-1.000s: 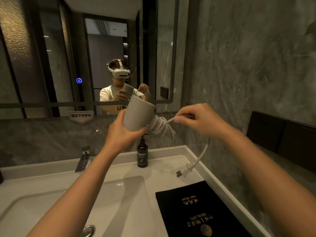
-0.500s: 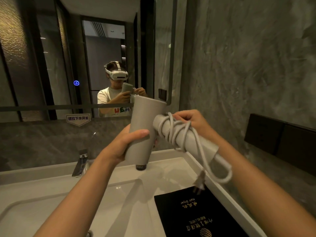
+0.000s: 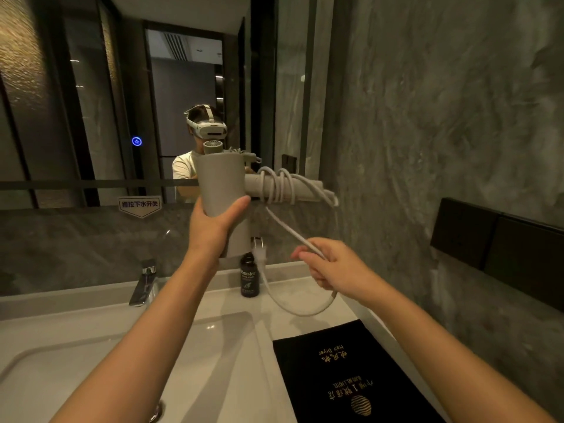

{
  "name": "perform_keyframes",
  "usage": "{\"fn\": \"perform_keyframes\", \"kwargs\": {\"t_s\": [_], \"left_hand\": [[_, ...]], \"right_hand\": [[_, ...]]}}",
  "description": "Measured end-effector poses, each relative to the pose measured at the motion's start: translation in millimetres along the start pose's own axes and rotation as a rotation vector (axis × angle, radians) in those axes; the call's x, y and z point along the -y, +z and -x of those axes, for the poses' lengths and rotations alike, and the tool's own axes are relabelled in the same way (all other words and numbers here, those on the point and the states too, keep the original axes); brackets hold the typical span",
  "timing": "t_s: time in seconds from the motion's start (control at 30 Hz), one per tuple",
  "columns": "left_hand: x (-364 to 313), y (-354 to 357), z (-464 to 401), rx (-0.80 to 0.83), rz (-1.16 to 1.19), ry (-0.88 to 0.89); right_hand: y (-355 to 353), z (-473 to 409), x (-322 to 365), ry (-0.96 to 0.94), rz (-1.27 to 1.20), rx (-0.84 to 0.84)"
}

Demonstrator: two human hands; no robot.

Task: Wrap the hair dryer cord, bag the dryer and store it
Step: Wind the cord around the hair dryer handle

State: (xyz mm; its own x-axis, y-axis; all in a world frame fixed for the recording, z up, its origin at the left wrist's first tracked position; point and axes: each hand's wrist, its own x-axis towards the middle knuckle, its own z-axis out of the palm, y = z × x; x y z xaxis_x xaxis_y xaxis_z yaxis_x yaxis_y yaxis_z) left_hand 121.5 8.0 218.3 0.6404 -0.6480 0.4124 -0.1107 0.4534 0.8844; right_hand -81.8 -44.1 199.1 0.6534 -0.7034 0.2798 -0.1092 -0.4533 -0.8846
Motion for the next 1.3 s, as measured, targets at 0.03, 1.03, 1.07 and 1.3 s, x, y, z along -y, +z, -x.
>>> {"fn": "perform_keyframes", "kwargs": {"t_s": [0.03, 1.03, 1.07, 1.3], "left_hand": [[1, -4, -3, -0.026, -0.042, 0.016], [3, -17, 24, 0.48, 0.069, -0.128], [6, -12, 24, 0.434, 0.131, -0.156], [24, 10, 26, 0.14, 0.16, -0.14]], "right_hand": [[-5, 1, 3, -0.037, -0.014, -0.02], [-46, -34, -13, -0.067, 0.155, -0.117], [-36, -29, -18, -0.055, 0.156, -0.114], [-5, -1, 1, -0.134, 0.451, -0.158]]}}
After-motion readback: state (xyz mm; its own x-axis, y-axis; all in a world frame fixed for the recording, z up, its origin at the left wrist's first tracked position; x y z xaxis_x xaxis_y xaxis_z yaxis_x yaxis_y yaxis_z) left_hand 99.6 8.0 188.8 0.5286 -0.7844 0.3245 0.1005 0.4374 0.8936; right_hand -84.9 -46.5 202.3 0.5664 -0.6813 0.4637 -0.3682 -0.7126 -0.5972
